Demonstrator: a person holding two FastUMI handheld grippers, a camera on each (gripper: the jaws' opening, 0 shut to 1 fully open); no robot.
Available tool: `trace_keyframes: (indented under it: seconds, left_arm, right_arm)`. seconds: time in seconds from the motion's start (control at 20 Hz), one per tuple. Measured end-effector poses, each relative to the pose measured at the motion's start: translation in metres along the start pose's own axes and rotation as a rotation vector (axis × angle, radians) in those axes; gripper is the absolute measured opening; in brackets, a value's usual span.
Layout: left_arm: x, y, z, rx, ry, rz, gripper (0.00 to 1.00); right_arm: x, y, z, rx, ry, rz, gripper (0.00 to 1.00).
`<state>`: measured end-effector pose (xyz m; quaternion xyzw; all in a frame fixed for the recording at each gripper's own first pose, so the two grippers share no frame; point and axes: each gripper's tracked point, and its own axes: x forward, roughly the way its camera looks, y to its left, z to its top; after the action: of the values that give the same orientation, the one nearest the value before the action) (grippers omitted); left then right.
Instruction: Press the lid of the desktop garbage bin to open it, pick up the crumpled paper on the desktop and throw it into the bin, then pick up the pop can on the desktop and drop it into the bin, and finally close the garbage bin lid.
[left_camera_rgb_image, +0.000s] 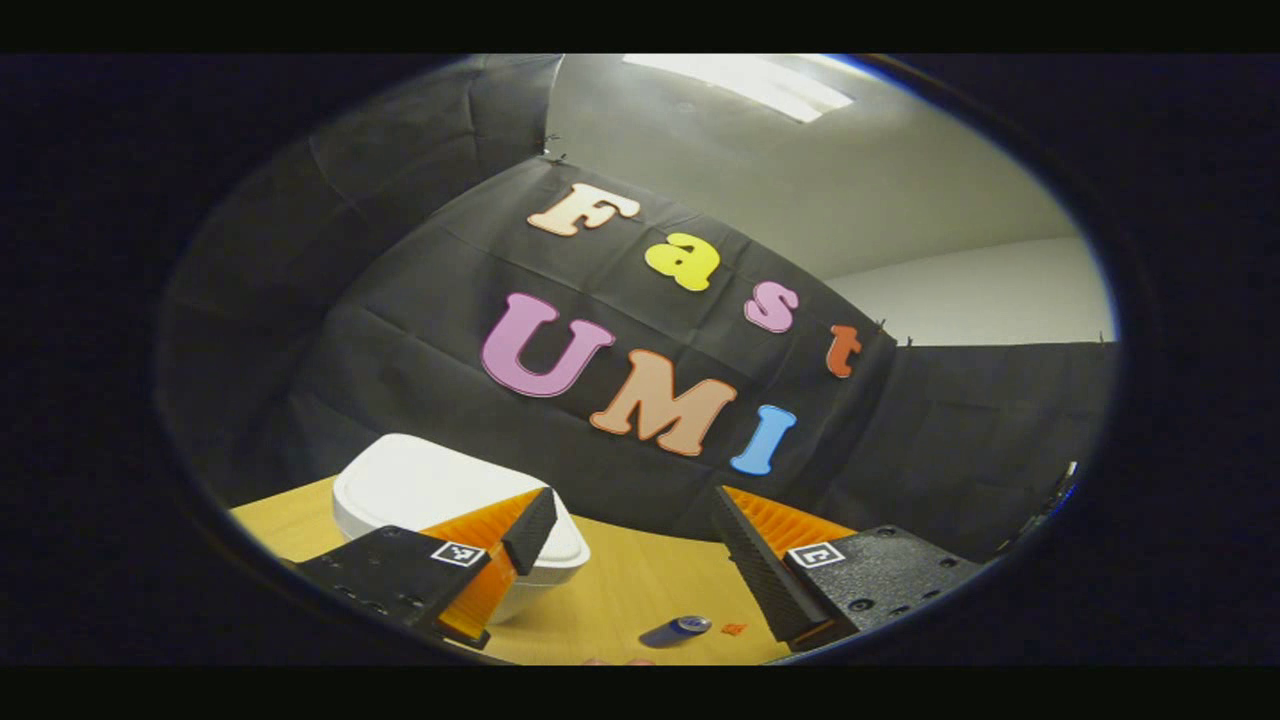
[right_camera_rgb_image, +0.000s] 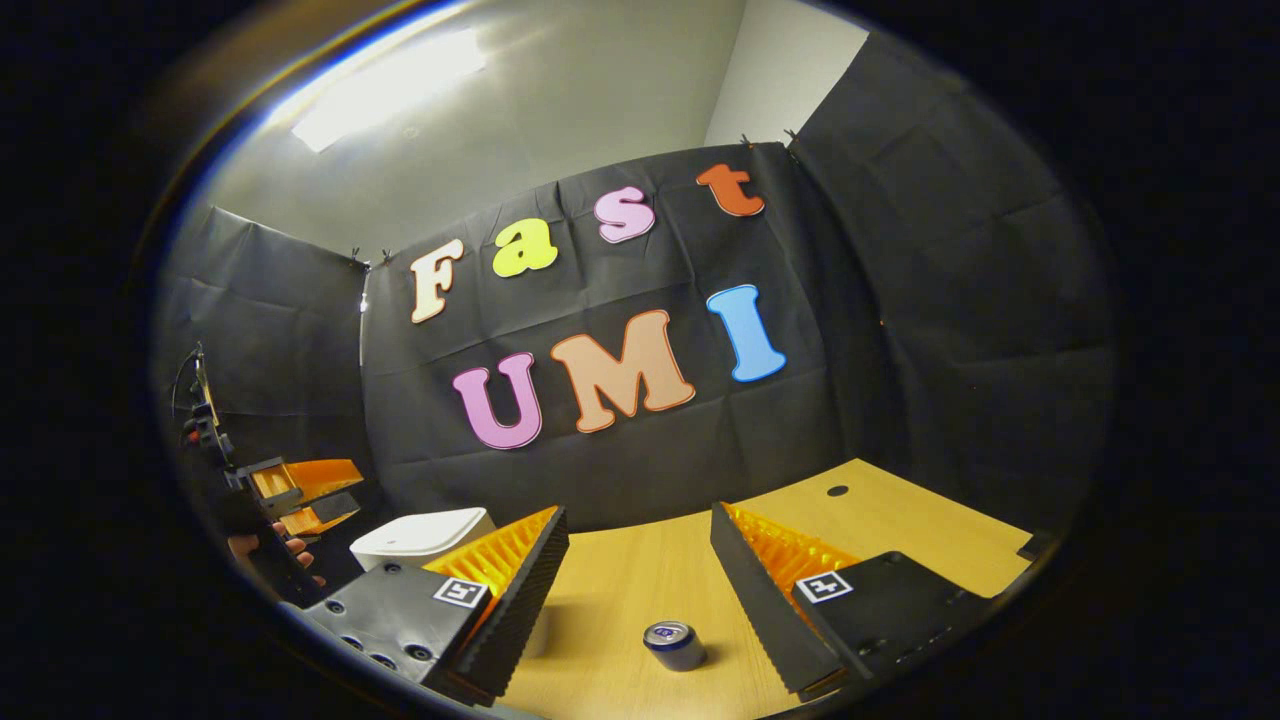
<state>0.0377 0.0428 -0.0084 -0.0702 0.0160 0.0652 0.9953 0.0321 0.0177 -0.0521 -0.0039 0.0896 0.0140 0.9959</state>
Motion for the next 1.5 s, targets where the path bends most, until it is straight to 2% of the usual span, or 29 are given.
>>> trace_keyframes:
  seconds: [0.05, 0.3, 0.45, 0.5, 0.6, 0.65, 0.75, 0.85, 0.9, 1.05, 1.15, 1.2, 1.25, 1.35, 1.4, 1.5]
  left_arm:
    - [-0.001, 0.005, 0.004, 0.014, -0.004, 0.014, 0.91]
    - [-0.003, 0.015, 0.022, 0.073, -0.046, 0.034, 0.93]
    - [0.002, 0.023, 0.022, 0.14, -0.041, 0.053, 0.87]
    - [0.005, 0.029, 0.024, 0.17, -0.041, 0.065, 0.69]
    - [0.011, 0.036, 0.023, 0.207, -0.037, 0.086, 0.49]
    - [0.014, 0.045, 0.023, 0.212, -0.038, 0.119, 0.49]
    - [0.022, 0.071, 0.016, 0.215, -0.02, 0.19, 0.25]
    - [0.03, 0.076, -0.002, 0.208, 0.02, 0.184, 0.05]
    - [0.035, 0.085, -0.008, 0.208, 0.036, 0.19, 0.0]
    - [0.043, 0.107, -0.027, 0.219, 0.084, 0.214, 0.0]
    - [0.042, 0.122, -0.057, 0.175, 0.169, 0.241, 0.0]
    - [0.034, 0.115, -0.065, 0.147, 0.218, 0.244, 0.0]
    - [0.038, 0.113, -0.05, 0.197, 0.146, 0.225, 0.0]
    - [0.037, 0.12, -0.071, 0.266, 0.251, 0.215, 0.0]
    - [0.04, 0.124, -0.066, 0.277, 0.228, 0.21, 0.0]
    - [0.045, 0.118, -0.061, 0.237, 0.219, 0.2, 0.0]
  right_arm:
    - [0.004, 0.004, -0.001, 0.003, 0.003, 0.013, 0.95]
    - [0.015, 0.015, -0.007, 0.014, 0.02, 0.046, 0.95]
    - [0.017, 0.018, -0.005, 0.015, 0.014, 0.05, 0.95]
    - [0.016, 0.017, -0.005, 0.013, 0.011, 0.046, 0.95]
    - [0.013, 0.013, -0.007, 0.012, 0.013, 0.036, 0.95]
    - [0.012, 0.011, -0.007, 0.013, 0.017, 0.03, 0.95]
    - [0.007, 0.007, -0.006, 0.016, 0.019, 0.022, 0.95]
    - [0.004, 0.003, -0.001, 0.012, 0.008, 0.013, 0.95]
    - [0.003, 0.001, 0.001, 0.009, 0.005, 0.007, 0.95]
    - [0.0, -0.006, -0.002, 0.006, 0.011, -0.015, 0.95]
    - [0.001, -0.007, -0.007, 0.01, 0.027, -0.02, 0.95]
    - [0.001, -0.008, -0.008, 0.01, 0.035, -0.023, 0.95]
    - [0.001, -0.009, -0.012, 0.009, 0.045, -0.026, 0.95]
    - [0.005, -0.006, -0.024, 0.013, 0.08, -0.021, 0.95]
    - [0.008, -0.003, -0.03, 0.02, 0.099, -0.015, 0.95]
    - [0.014, 0.006, -0.037, 0.049, 0.119, 0.011, 0.96]
